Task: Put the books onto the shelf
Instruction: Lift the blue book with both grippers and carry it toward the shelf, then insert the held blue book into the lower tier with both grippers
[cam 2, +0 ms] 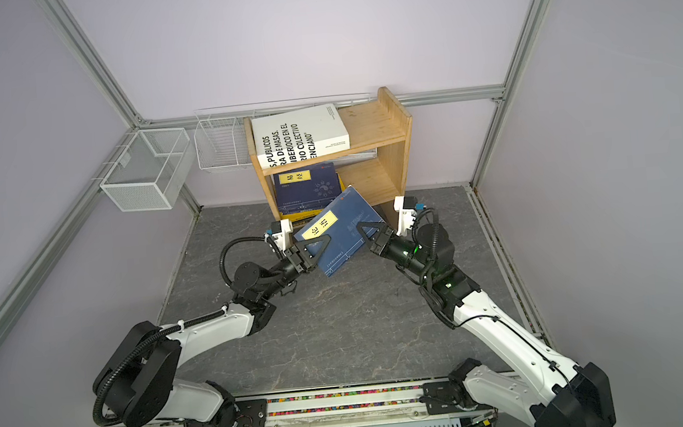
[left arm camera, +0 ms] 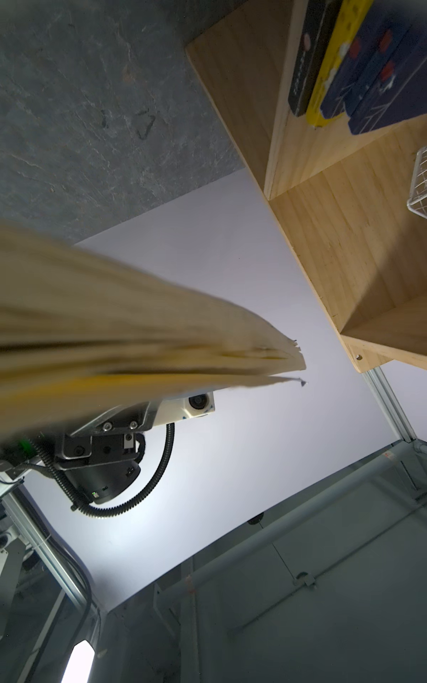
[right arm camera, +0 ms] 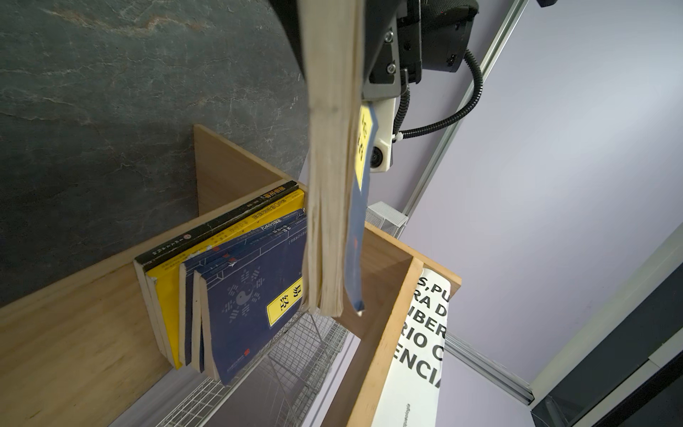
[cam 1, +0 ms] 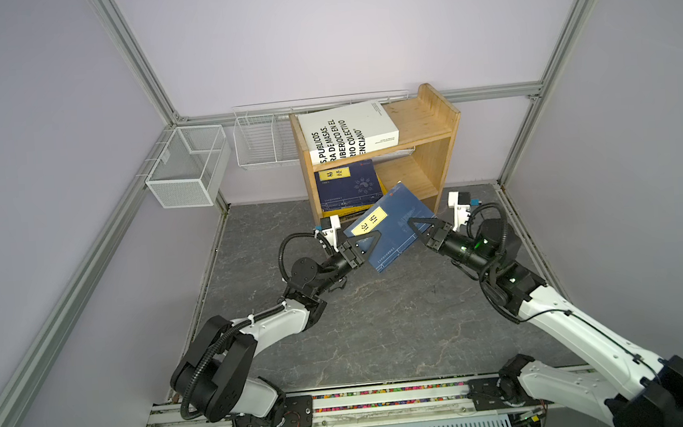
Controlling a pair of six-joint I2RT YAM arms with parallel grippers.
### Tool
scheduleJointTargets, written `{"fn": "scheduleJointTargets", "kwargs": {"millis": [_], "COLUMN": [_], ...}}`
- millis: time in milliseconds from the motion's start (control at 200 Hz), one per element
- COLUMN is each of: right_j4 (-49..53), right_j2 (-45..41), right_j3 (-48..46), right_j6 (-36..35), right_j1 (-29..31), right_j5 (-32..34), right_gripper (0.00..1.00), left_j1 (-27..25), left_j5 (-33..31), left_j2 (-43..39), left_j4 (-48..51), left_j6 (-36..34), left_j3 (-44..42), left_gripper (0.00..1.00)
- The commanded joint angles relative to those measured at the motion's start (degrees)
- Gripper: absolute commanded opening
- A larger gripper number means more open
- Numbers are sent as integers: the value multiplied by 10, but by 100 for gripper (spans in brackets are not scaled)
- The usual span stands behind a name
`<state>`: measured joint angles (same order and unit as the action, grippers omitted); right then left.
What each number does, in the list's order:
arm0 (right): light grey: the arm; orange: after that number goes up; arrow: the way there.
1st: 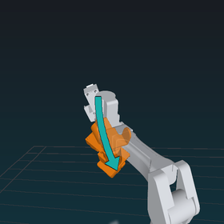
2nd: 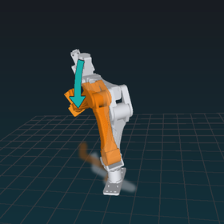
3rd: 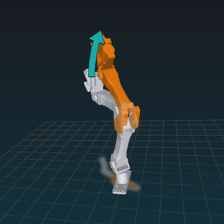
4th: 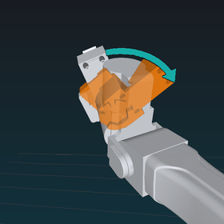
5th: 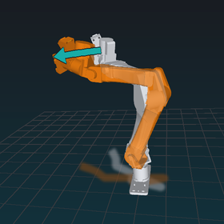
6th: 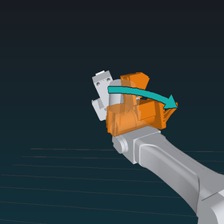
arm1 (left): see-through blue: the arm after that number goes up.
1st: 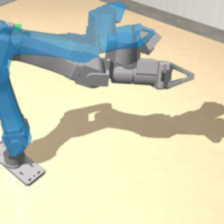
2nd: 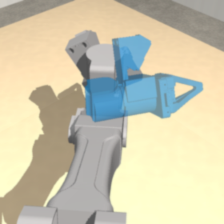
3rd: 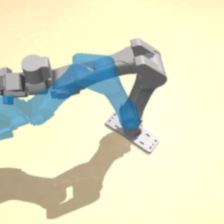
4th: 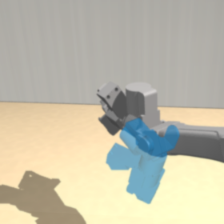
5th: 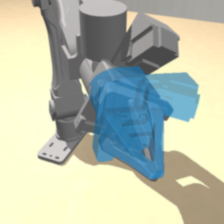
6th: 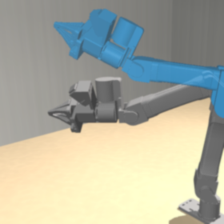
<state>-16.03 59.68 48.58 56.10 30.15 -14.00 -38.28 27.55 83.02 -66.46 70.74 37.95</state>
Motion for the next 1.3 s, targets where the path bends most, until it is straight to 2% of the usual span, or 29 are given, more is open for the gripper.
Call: {"fn": "scheduleJointTargets", "kwargs": {"millis": [0,85,130,195,260,365,475,560,750,825,1095,1300], "right_j4": [18,65,99,144,166,171,155,104,125,129,139,111], "right_j2": [-14,-17,-17,-13,-6,7,32,42,34,26,8,4], "right_j3": [9,14,41,64,80,92,103,94,83,73,48,26], "right_j6": [-34,-64,-80,-114,-134,-133,-119,-93,-112,-111,-99,-70], "right_j1": [-7,-20,-33,-59,-86,-116,-127,-125,-125,-125,-124,-123], "right_j5": [3,-16,-37,-100,-172,-256,-320,-351,-360,-365,-378,-377], "right_gripper": [29,62,77,82,85,84,71,67,56,55,38,37], "left_j1": [-1,4,14,34,53,76,79,79,87,92,102,105], "left_j5": [29,50,82,141,189,248,284,289,267,260,257,241], "left_j2": [-41,-78,-95,-113,-131,-153,-163,-165,-161,-155,-139,-140], "left_j4": [38,148,233,359,428,512,546,561,575,577,584,545], "left_j6": [-38,-81,-124,-165,-192,-219,-231,-235,-255,-262,-273,-260], "left_j3": [37,61,86,133,156,187,207,218,240,253,271,254], "left_gripper": [7,0,0,0,0,0,0,0,0,0,0,0]}}
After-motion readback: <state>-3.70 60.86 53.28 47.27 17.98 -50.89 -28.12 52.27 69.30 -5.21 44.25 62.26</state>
